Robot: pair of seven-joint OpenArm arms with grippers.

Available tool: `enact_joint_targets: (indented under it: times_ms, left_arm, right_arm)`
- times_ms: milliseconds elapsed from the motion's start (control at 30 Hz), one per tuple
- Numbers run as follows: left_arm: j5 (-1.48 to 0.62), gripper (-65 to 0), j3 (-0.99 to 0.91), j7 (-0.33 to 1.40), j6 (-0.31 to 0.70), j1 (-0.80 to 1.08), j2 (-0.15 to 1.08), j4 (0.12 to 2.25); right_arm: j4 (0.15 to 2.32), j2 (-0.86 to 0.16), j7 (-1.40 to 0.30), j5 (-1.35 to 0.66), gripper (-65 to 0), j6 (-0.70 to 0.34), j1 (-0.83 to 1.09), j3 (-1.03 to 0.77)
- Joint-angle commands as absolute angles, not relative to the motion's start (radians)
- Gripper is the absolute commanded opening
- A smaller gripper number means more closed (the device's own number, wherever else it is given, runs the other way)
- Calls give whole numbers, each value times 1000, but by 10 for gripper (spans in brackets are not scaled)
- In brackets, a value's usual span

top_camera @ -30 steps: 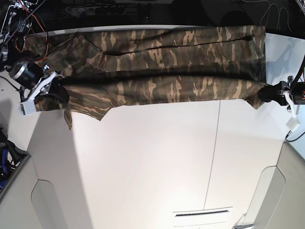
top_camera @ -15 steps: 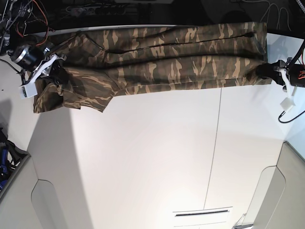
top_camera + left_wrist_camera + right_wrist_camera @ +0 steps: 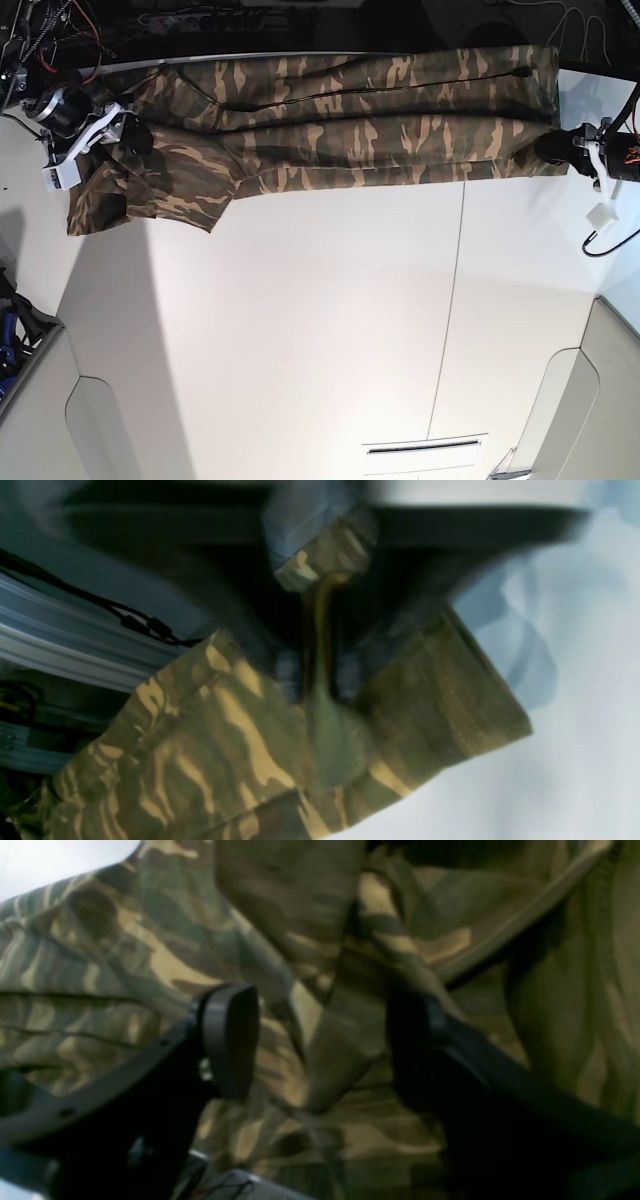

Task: Fold the T-shirt properly
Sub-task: 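Lower the folded hem onto the shirt and release both grippers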

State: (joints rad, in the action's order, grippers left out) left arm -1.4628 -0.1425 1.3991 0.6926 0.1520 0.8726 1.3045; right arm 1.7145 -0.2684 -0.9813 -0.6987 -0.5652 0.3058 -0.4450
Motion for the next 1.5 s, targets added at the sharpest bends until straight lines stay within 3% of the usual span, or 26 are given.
enact_joint_targets:
  times_ms: [0,67,367,400,467,533,567,700,1467]
  left_arm:
    - [-1484,-420,-152,1396,698,141,900,1317]
    - [-1484,-347,-152,1396,698,141,900,1317]
    - [-1484,-342,-282,1396,698,141,898,1317]
    - [-1484,-342,-316,1396,698,141,894,1317]
    - [-1484,-342,-380,1396,698,142,888,1317]
    - [-1484,-304,-424,1396,698,142,881,1317]
    - [-1484,-274,-440,1396,698,142,876,1317]
    - [-1484,-213,-447,1396,698,155,856,1316]
    - [-1237,-213,-447,1272,698,336,656,1316]
  right_arm:
    - [1737,-283,-963,-739,-245,-572,302,-453]
    - [1751,-282,-965,-772,-245,-573,302,-453]
    - [1900,-282,-954,-774,-247,-572,302,-479]
    - [1909,-282,-941,-774,-269,-573,302,-482]
    - [1914,-281,-927,-774,-400,-572,298,-481]
    - [1913,-265,-926,-756,-614,-573,290,-481]
    - [1913,-257,-926,-751,-650,-573,289,-481]
    - [1908,-212,-916,-709,-650,-574,290,-480]
    - [1682,-199,-897,-676,-650,-584,289,-475]
